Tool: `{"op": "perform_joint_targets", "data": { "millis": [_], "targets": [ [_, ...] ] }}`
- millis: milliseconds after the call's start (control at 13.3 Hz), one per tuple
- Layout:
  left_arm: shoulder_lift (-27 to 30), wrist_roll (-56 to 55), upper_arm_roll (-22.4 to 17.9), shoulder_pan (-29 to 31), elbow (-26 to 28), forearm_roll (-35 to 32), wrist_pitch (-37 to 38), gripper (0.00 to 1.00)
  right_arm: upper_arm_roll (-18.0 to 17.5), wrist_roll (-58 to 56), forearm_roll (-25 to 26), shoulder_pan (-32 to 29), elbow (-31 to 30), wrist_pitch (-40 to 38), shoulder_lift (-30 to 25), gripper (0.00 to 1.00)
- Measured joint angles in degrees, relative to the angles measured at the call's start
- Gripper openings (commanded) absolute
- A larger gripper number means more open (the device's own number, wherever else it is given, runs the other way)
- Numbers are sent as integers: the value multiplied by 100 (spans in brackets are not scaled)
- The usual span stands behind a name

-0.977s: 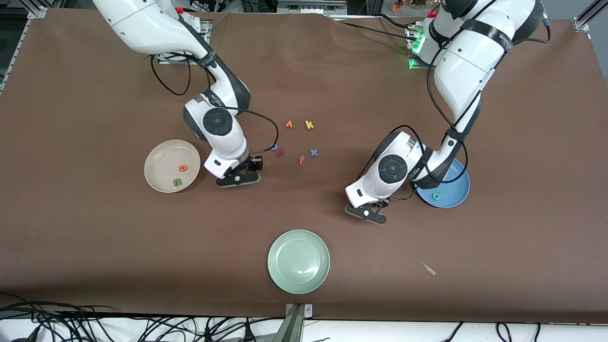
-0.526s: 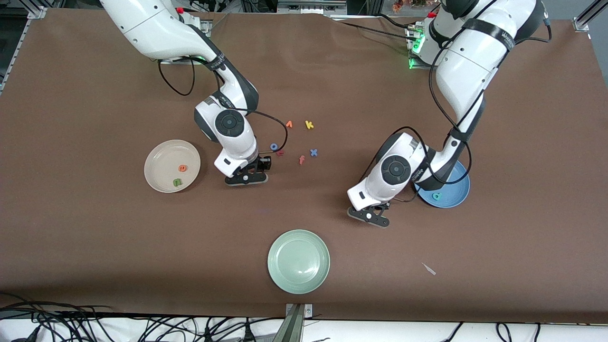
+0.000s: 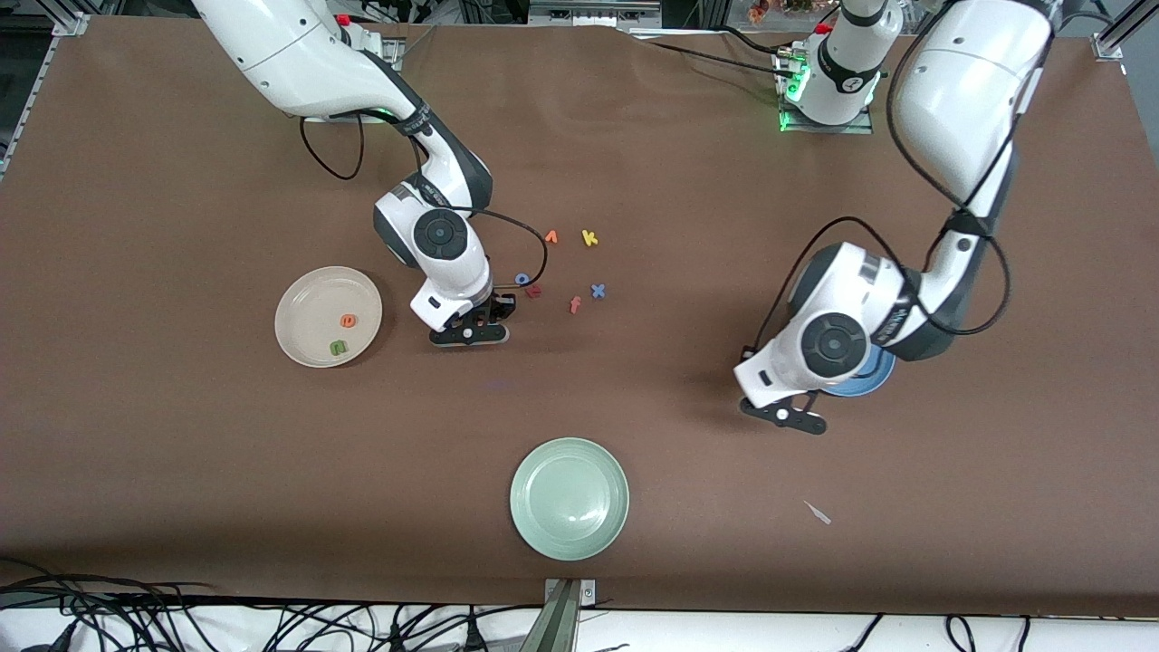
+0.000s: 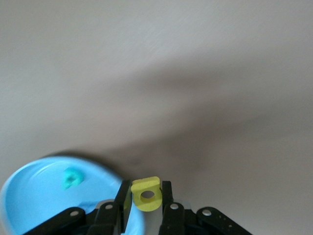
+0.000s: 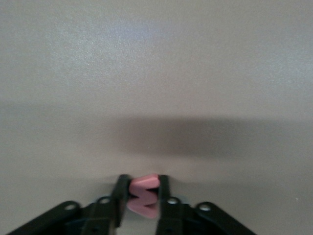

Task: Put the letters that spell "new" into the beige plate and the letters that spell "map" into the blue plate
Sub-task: 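Grasp the pink m with the right gripper while the left gripper carries the a, then drop the pink m on the white plate while the left gripper drops the a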

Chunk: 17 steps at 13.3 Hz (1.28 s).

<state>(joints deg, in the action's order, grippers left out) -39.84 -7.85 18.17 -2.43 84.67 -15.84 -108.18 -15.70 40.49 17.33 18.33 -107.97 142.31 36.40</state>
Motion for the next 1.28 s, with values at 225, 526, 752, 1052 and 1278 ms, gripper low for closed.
{"op": "perform_joint_targets", "data": {
  "millis": [225,526,752,1052,1278],
  "targets": [
    [41,541,10,576,365,0,103,97,132,-235,3,-8,5,-157,-132,8],
    [50,607,113,802,621,0,57,100,541,-1763,1,-303,-274,-870,-911,8],
    [155,605,166,763,616,0,49,100,697,-2957,1,-931,-1057,-898,-1653,44],
    [632,594,215,756,556,0,55,100,868,-3424,1,-1243,-1819,-1019,-2427,100],
    [1247,593,234,752,368,27,448,100,854,-3424,-49,-1221,-1634,-1986,-3068,100]
  ]
}}
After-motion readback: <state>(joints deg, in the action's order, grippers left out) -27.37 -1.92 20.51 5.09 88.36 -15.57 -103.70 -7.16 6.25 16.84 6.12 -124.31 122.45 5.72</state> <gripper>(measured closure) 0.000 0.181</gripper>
